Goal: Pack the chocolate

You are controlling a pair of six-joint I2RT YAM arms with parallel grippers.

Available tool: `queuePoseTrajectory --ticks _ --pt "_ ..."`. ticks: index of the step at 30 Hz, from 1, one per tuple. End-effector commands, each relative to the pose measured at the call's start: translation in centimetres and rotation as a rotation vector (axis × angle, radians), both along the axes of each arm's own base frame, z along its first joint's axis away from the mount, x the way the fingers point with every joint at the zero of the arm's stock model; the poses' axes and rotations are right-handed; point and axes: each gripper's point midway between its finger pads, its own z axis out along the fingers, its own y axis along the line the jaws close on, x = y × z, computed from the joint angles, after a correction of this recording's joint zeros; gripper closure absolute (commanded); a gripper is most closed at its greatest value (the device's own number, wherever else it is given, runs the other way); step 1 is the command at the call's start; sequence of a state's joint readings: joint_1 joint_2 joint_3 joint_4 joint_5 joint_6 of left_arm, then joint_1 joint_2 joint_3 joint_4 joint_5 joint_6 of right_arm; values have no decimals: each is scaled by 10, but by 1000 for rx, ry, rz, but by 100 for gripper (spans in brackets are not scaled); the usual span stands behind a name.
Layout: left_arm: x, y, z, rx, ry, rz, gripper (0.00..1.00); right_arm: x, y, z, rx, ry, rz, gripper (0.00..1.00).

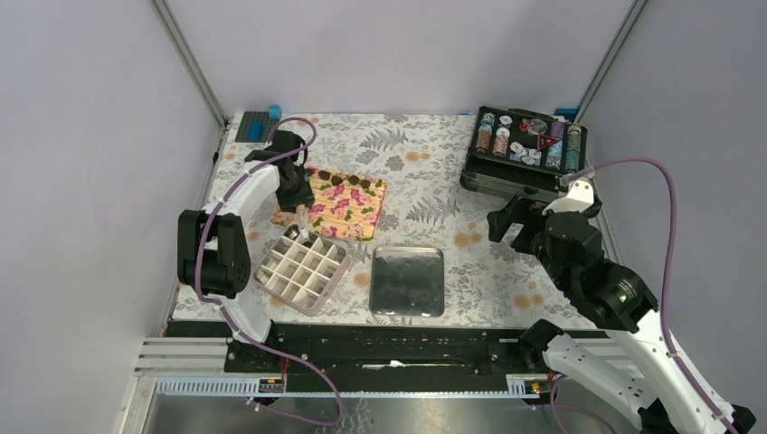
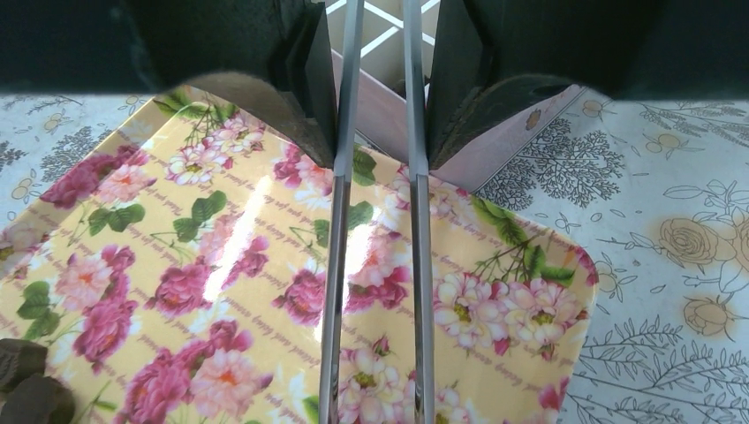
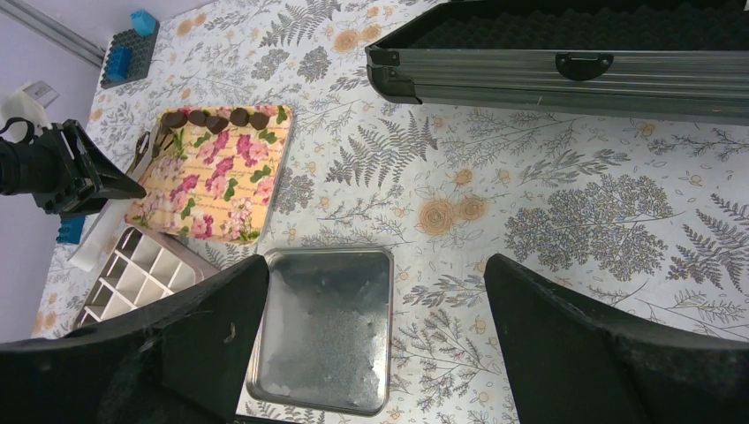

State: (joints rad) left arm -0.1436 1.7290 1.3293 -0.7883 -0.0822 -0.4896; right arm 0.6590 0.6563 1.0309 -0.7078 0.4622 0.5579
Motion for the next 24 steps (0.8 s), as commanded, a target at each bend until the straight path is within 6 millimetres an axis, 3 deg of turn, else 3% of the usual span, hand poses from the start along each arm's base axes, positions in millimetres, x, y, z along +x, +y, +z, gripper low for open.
queuePoseTrajectory --ticks 1,14,24 --pt "25 -1 20 -7 -71 -16 60 2 -5 17 22 -36 -33 1" --pt "26 1 14 1 -44 -19 60 -1 -8 18 24 -41 -39 0" --pt "12 -4 26 -34 -61 -40 77 0 -6 17 27 -36 -33 0"
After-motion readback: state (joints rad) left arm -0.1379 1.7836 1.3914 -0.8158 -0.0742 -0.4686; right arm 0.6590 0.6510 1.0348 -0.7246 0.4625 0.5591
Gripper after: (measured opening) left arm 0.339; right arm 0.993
